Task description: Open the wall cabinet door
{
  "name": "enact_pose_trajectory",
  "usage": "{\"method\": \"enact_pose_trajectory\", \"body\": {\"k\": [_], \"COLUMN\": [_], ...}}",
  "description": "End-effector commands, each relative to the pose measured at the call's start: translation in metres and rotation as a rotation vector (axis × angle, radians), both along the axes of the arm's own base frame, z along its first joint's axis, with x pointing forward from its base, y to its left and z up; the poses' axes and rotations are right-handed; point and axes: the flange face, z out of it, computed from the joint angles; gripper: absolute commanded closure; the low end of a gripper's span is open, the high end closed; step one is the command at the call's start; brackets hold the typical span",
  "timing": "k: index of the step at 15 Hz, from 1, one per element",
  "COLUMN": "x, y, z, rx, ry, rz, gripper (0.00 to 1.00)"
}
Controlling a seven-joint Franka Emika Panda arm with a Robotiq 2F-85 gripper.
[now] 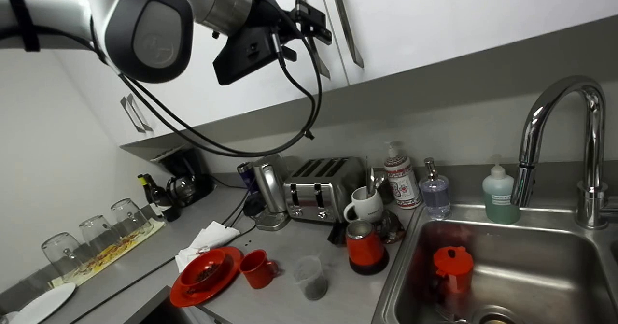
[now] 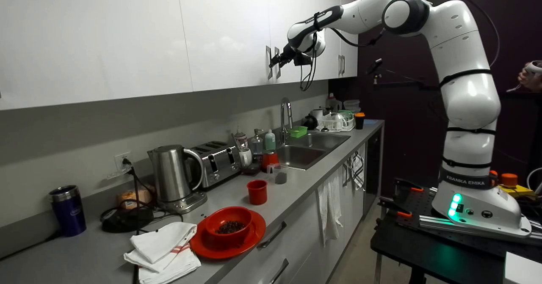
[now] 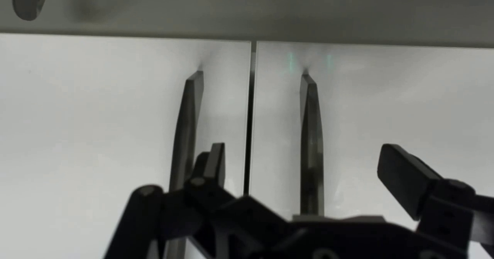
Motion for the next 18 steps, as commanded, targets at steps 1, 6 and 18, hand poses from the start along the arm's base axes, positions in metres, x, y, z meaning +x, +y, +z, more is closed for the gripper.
{"method": "enact_pose_trajectory", "body": {"k": [1,6,18], "x": [0.0121,0.0164,0.0156], "y": [0.0001,-0.0008,0.0013], "z": [0.0055,0.006,0.0069], "rx": [-0.004,-0.007,0.002], "ry": [0.006,0.008,0.021], "rz": [-0.005,-0.003,0.009], "gripper": [0.26,0.63,0.92]}}
